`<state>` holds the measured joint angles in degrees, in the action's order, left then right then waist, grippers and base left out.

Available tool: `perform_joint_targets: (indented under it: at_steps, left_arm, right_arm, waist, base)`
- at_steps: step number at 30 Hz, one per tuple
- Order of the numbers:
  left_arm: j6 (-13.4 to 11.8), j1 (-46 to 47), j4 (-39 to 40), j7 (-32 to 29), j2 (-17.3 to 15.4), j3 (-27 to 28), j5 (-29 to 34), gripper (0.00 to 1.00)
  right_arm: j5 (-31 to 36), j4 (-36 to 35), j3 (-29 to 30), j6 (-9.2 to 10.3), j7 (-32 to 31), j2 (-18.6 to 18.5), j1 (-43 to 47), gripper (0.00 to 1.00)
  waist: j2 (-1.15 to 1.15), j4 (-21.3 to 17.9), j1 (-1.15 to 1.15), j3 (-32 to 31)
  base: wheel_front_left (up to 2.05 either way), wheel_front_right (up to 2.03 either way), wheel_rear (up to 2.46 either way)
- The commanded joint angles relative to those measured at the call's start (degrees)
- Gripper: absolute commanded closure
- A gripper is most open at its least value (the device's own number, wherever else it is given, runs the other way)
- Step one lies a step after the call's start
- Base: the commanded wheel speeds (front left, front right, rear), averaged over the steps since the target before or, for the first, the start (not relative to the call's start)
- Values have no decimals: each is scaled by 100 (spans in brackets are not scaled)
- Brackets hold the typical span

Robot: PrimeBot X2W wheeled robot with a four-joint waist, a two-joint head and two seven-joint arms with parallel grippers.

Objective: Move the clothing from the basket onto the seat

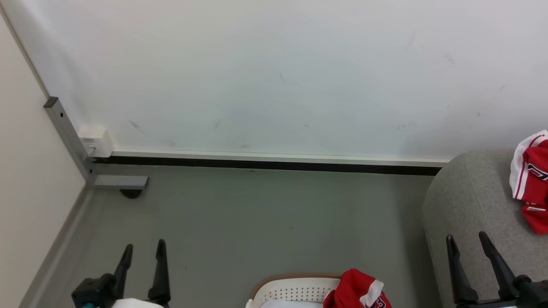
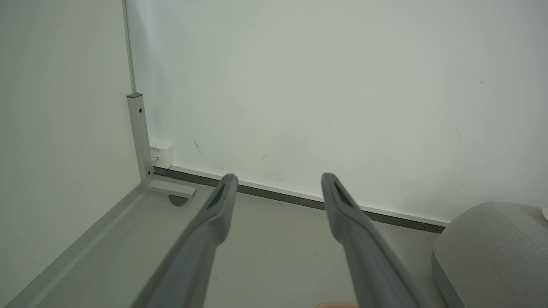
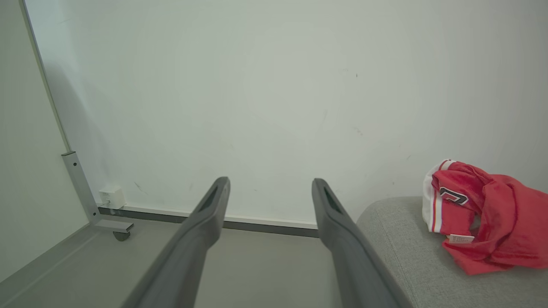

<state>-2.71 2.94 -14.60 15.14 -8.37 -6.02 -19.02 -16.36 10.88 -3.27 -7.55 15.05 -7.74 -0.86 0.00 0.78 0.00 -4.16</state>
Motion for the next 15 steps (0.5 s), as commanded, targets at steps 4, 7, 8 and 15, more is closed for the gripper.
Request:
perform_joint_targets:
  at_steps: [4,7,8,15]
  left_arm:
    - [105,9,-60,1,65,122,138,0]
    - [177,29,-86,1,128,201,234,0]
    - [203,37,-93,1,144,225,268,0]
    - [312,54,-120,1,260,379,402,0]
  right_arm:
    - [32,-3,-30,13,17,-12,12,0]
    - [2,17,-53,13,17,-8,-5,0]
    - [-7,23,-63,13,17,-7,-13,0]
    - [-28,42,-84,13,17,-8,-49,0]
  waist:
    - [0,-19,0,4]
    - [0,-29,0,15]
    - [0,-33,0,18]
    - [0,-65,0,27]
  base:
    - [0,0,0]
    - [0,0,0]
    - [0,0,0]
    - [0,0,0]
